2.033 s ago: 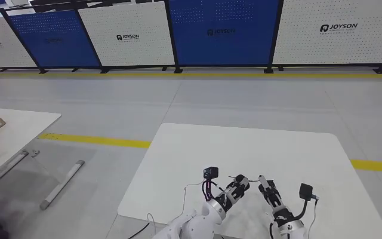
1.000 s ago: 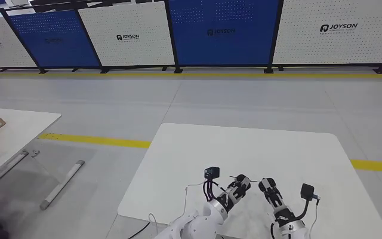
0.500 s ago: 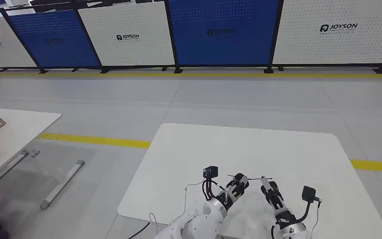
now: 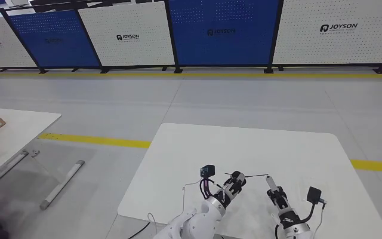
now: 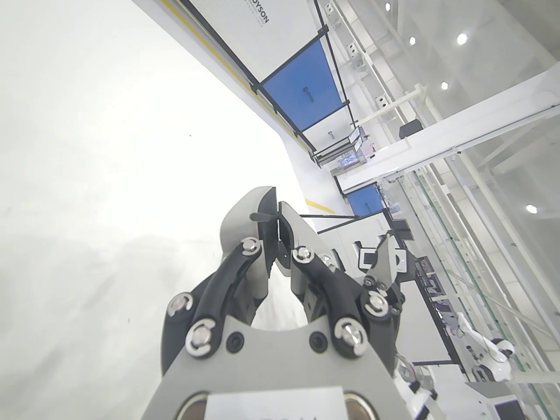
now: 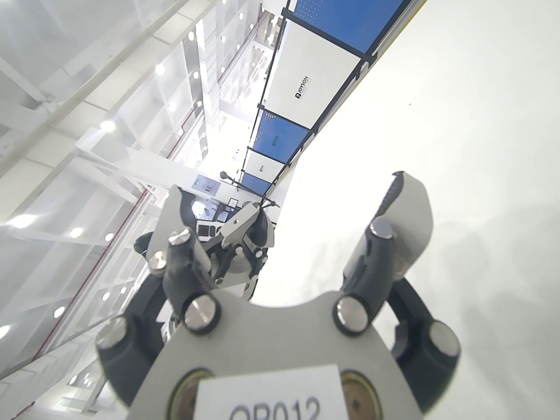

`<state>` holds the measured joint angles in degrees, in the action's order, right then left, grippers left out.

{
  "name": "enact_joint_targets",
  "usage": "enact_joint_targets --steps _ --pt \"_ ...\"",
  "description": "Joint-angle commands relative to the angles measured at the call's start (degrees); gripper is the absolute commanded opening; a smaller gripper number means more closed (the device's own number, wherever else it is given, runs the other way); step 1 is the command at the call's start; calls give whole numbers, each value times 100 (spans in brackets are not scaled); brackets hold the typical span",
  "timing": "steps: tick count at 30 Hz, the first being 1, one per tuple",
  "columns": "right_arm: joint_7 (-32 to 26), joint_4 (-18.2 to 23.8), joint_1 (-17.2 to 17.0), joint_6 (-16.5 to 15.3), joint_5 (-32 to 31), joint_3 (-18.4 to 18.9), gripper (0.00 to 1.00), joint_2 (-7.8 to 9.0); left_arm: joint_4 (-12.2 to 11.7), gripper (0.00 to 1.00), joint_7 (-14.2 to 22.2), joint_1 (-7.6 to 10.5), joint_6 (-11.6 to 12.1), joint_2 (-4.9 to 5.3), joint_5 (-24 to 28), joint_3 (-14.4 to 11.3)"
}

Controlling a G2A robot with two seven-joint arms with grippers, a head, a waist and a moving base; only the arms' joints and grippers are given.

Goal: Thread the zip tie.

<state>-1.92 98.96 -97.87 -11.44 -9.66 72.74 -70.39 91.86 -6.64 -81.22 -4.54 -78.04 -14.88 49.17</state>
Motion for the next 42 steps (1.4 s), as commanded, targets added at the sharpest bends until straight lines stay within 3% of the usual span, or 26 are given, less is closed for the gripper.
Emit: enact_joint_targets --steps 1,7,11,36,40,41,42 --pt "-36 -3 17 28 -44 -18 40 -4 9 0 7 0 -1 -4 -10 -7" --pt "-52 -12 19 0 -107 -21 24 -12 6 0 4 -3 15 -14 -22 -3" --pt "-50 -10 8 -28 -124 -9 0 -17 14 0 6 -5 0 -21 -40 -12" --pt "-157 -76 97 18 -197 -18 0 -57 40 0 23 -21 37 -56 -77 3" --pt "-125 -63 98 9 -193 -20 0 -65 24 0 -129 -24 -42 -58 -226 29" --pt "-121 -60 93 5 -196 -18 15 -66 19 0 -159 -26 -59 -60 -260 25" --pt "-123 -51 86 -23 -238 -12 18 -65 4 0 -216 -20 -99 -61 -341 30"
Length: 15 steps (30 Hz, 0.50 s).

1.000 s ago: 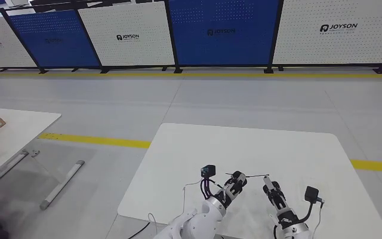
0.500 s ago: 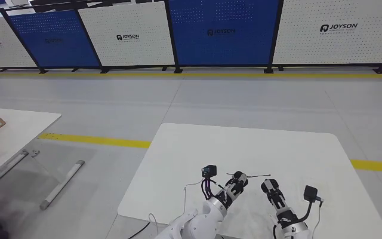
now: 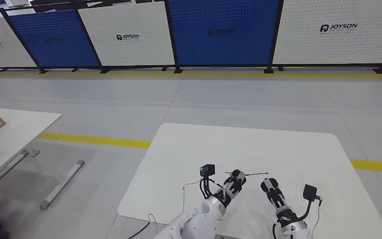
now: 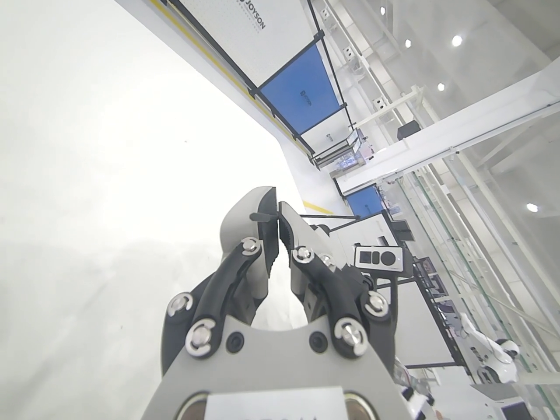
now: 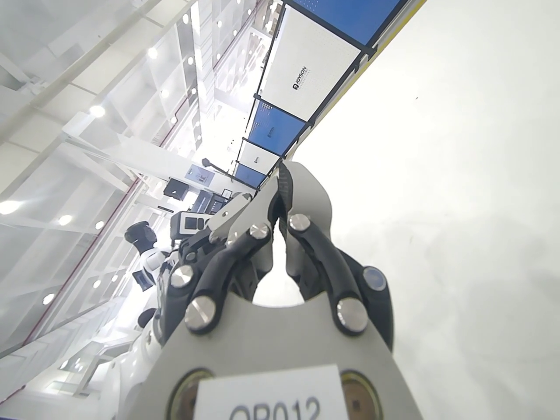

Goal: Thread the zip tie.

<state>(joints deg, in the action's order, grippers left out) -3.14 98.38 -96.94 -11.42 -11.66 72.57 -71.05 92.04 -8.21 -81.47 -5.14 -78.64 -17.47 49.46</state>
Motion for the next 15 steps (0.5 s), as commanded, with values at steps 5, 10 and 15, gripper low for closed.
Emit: enact_joint_targets --steps 5,10,15 --pt "19 49 -86 -141 -314 -10 33 8 -48 0 -258 18 -235 -14 -376 -28" --pt "-15 70 -79 -77 -469 -51 44 4 -69 0 -307 35 -434 -34 -548 -72" --pt "56 97 -101 -141 -464 -44 39 -3 -103 0 -268 34 -553 -49 -773 -171"
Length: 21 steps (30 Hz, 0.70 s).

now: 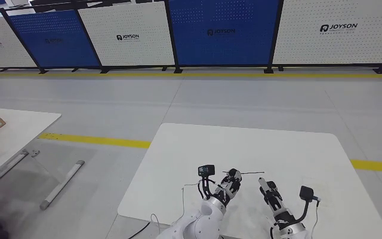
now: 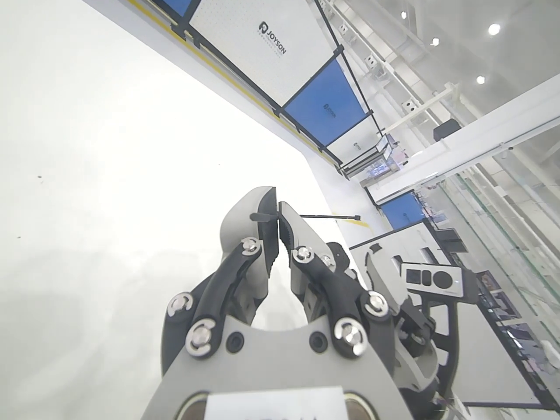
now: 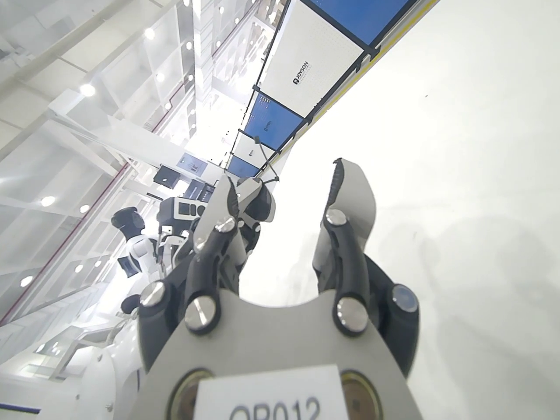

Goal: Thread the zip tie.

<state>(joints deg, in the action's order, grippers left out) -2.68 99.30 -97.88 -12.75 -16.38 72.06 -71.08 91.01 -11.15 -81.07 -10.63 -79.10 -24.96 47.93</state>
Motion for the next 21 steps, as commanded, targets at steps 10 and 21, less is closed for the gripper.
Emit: enact_joint_targets --steps 10,21 --pt "-1 24 -2 29 -2 23 29 -11 129 0 87 -114 62 7 -295 -53" --pt "-10 10 32 61 -7 3 28 -28 306 0 302 -223 223 22 -381 -57"
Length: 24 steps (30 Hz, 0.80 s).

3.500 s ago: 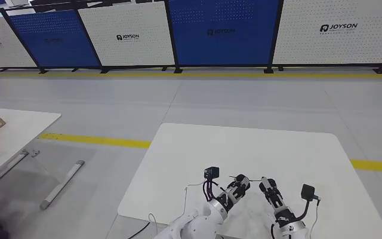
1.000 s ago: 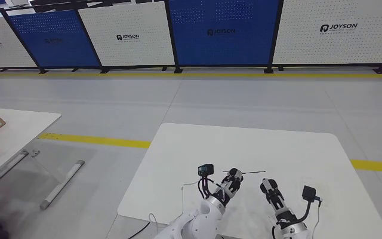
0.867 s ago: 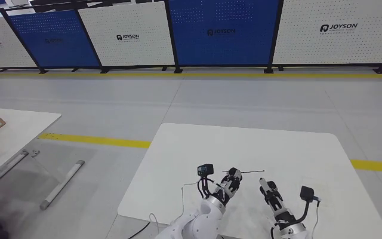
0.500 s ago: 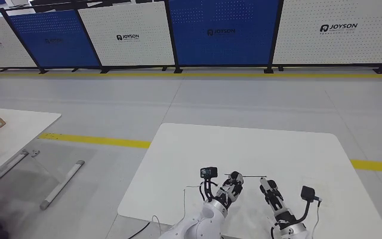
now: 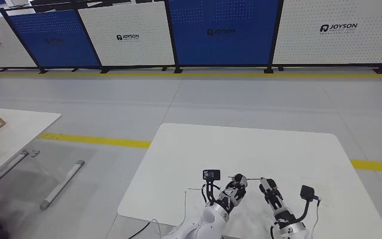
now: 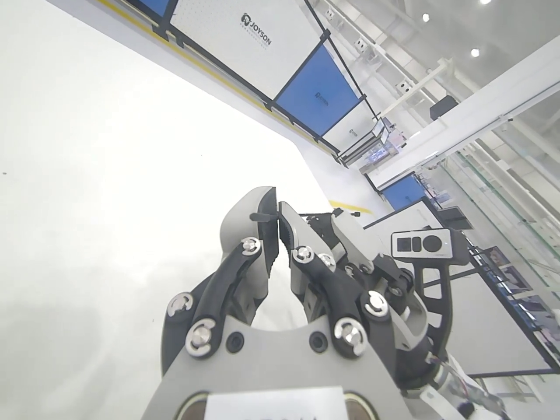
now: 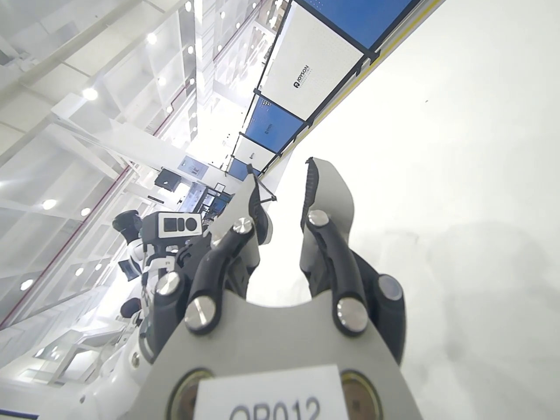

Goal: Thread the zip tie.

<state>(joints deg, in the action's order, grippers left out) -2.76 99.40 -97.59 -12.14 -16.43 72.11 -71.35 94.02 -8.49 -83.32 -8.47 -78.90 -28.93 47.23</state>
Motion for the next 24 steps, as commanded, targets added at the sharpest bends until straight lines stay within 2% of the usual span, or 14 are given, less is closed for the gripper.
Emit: enact_joint_targets --steps 1,3,5,7,11,17,24 --pt "-5 0 8 2 -8 -7 28 -3 6 0 57 2 -5 4 -1 19" --pt "-6 1 14 3 -15 -10 27 -5 9 0 88 5 -10 2 7 22" --pt "3 8 15 6 -24 -9 21 -8 7 0 107 9 -3 -1 8 21" --pt "5 11 14 9 -28 -7 9 -10 7 0 116 10 5 -3 18 23" --pt "0 18 14 19 -33 -6 0 -14 14 0 107 14 1 -11 38 35" --pt "-1 17 21 16 4 -4 0 -22 20 0 63 23 -40 -30 54 21" --pt "-24 13 26 29 -71 -21 0 -28 70 0 141 1 44 -36 92 7"
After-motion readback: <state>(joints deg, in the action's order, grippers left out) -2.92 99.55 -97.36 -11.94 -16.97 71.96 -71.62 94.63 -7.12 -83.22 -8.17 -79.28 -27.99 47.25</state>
